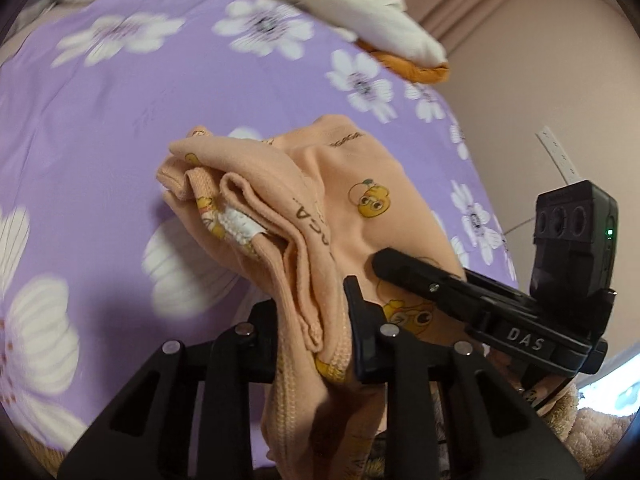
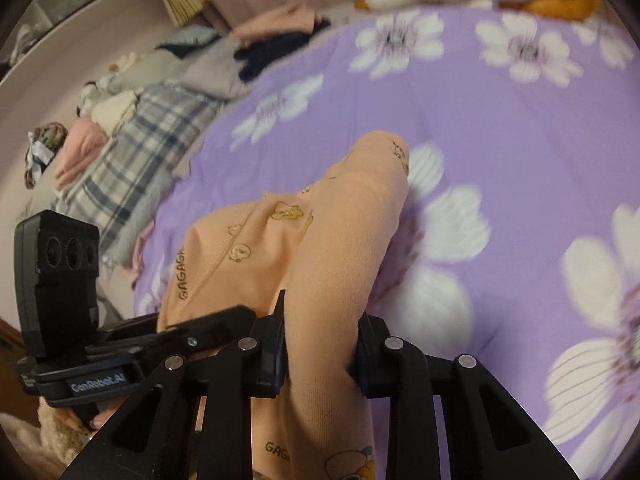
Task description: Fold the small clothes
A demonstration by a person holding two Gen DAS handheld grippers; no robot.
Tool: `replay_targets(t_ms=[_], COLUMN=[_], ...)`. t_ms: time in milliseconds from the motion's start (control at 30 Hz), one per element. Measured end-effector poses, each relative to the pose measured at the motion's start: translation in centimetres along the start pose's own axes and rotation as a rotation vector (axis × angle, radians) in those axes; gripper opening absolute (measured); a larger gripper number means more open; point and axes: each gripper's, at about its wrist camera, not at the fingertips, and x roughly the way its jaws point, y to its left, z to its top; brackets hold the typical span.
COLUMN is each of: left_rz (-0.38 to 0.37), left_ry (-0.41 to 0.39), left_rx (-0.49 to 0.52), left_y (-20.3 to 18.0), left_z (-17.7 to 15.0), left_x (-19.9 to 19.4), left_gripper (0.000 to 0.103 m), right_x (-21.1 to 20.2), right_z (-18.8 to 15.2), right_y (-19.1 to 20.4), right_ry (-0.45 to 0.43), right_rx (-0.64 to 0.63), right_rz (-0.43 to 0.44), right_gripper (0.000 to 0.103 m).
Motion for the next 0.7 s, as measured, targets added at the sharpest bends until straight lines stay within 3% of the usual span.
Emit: replay_targets(t_ms=[100,267,567,700], left_rz=[-0.019,0.014,0.106,0.141], left_ry=[-0.012,-0.011,0.078,0.071], left_rx=[0.014,0.047,0.028,0.046], left_y=[-1.0,-2.1,-0.4,0.5], left_z=[1.5,3.5,3.8,2.9], left_x=[1.1,4.4,10.6,11.2], left_gripper=[0.026,0.027,0.028,0.046], right_x=[-1.4,-1.4,2.4,3.7], right_z=[1.2,2.6,2.9,1.9], right_y=[-0.9,-3.4,-7.2,-8.2], right_ry=[-0.056,-0.090,-0.026,0.020], right_rx=[-0.013,0.002,0.051,0.059], right_rz=[-0.030,-0.096,-0.173,-0.250], right_gripper=[0.028,0.028,0.028,0.032])
